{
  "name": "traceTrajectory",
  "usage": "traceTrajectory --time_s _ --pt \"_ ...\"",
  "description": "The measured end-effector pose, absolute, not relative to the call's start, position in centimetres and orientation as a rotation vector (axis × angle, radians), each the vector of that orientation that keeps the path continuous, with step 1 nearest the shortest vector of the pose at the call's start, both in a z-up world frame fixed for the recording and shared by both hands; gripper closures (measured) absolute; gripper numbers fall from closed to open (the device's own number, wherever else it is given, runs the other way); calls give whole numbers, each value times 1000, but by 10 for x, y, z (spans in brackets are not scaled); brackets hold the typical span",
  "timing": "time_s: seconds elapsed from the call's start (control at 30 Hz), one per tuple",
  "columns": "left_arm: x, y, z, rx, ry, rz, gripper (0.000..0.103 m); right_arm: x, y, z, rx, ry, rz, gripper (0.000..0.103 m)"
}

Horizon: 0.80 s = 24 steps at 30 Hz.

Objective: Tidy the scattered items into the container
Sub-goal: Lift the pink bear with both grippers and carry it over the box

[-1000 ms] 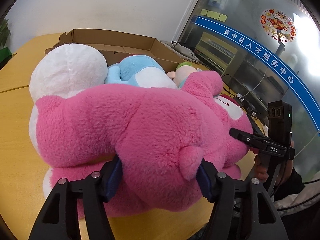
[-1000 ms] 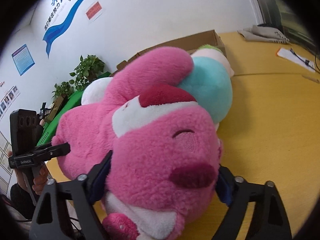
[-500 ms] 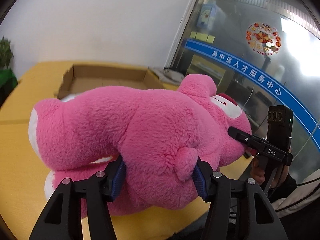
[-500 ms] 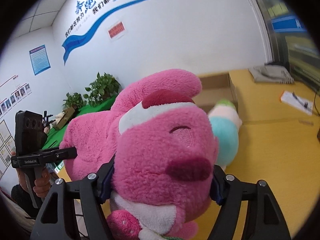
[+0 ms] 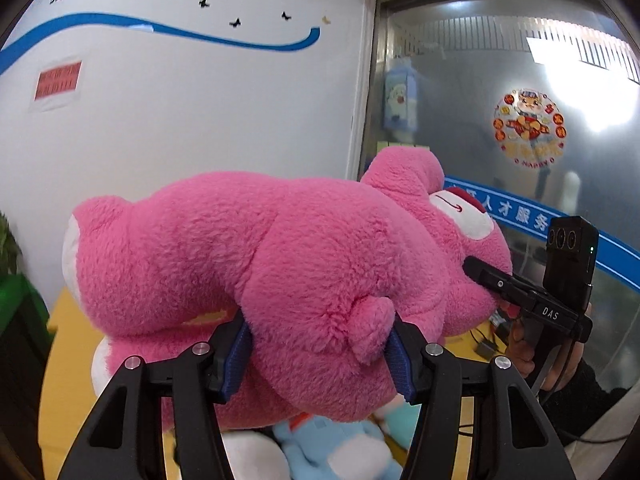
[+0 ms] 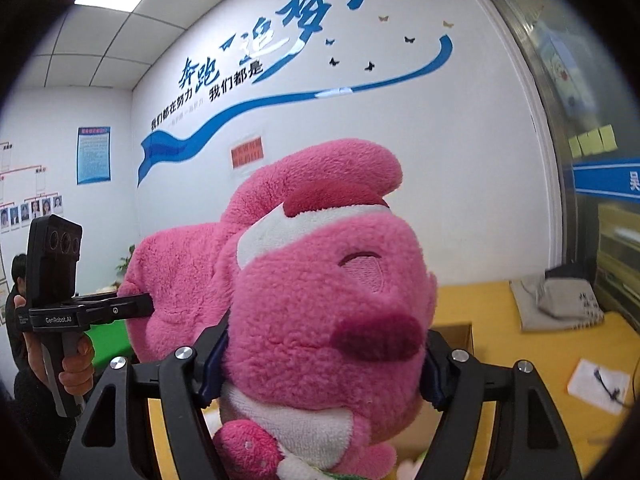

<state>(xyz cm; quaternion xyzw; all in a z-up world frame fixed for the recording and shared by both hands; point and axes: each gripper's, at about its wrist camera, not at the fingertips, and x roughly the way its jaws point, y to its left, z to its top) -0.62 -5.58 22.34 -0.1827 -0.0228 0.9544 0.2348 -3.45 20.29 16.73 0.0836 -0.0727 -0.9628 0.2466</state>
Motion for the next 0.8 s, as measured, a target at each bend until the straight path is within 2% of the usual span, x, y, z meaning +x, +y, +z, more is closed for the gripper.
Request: traceTrajectory --time_s 0.2,0.43,0.6,0.7,0.73,0.8 --pt "-102 -52 233 -556 -63 2599 41 -118 206 182 212 -243 -2648 29" --pt "-227 -40 187 -740 -146 2535 41 -223 217 154 369 -303 -2688 29" --pt "-310 -26 100 -1022 -225 2459 41 -299 228 90 676 -386 -2680 29" --pt "-368 -30 1 -1360 -318 2354 43 -353 229 25 1014 -421 -2623 29" --pt "-384 -31 -34 -1468 -341 2312 52 -367 227 5 1114 -410 -2610 29" --pt "-398 -31 -76 -1524 -416 2239 47 -393 217 -36 1291 -318 -2612 29"
